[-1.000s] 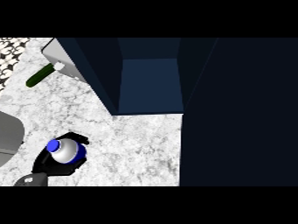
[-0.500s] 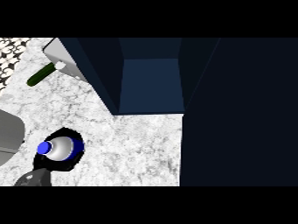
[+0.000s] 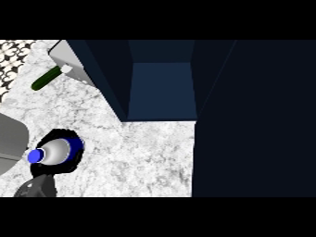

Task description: Pick up the bottled water, place it into the cabinet and close the cabinet

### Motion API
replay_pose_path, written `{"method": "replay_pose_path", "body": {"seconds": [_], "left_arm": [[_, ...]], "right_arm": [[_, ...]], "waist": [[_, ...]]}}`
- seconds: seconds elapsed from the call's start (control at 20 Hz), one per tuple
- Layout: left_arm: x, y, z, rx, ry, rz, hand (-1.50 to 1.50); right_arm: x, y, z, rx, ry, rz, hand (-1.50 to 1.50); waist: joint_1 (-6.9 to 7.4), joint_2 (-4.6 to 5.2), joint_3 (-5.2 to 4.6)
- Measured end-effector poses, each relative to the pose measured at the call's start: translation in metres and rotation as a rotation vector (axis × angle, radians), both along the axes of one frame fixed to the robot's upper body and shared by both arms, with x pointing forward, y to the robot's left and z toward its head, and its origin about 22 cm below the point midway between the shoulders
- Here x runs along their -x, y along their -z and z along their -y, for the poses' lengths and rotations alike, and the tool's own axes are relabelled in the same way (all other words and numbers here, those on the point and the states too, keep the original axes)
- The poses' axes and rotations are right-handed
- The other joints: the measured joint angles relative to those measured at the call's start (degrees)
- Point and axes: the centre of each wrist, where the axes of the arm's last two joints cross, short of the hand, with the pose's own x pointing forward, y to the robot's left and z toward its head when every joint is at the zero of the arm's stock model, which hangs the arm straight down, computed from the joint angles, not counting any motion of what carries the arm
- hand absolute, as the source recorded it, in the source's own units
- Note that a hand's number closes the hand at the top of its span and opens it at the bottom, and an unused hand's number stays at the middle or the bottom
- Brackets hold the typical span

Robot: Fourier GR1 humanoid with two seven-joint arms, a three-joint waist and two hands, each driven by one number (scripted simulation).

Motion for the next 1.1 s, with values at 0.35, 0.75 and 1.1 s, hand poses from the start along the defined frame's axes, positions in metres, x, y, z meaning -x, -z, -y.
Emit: {"method": "replay_pose_path", "body": {"seconds": [0.35,0.75,1.1], "left_arm": [[-0.024,-0.023,0.030,-0.015,0.067,0.049,1.50],[-0.043,-0.059,0.091,-0.021,0.142,0.074,1.50],[-0.055,-0.101,0.146,-0.061,0.137,0.091,1.50]], "right_arm": [[-0.001,-0.004,0.003,0.008,0.018,-0.004,-1.50],[-0.001,-0.006,0.007,0.012,0.014,-0.003,-1.50],[0.003,-0.008,0.011,0.018,0.010,0.000,-1.50]], "waist": [[0.58,-0.19,0.09],[0.68,-0.27,0.11],[-0.09,-0.23,0.07]]}}
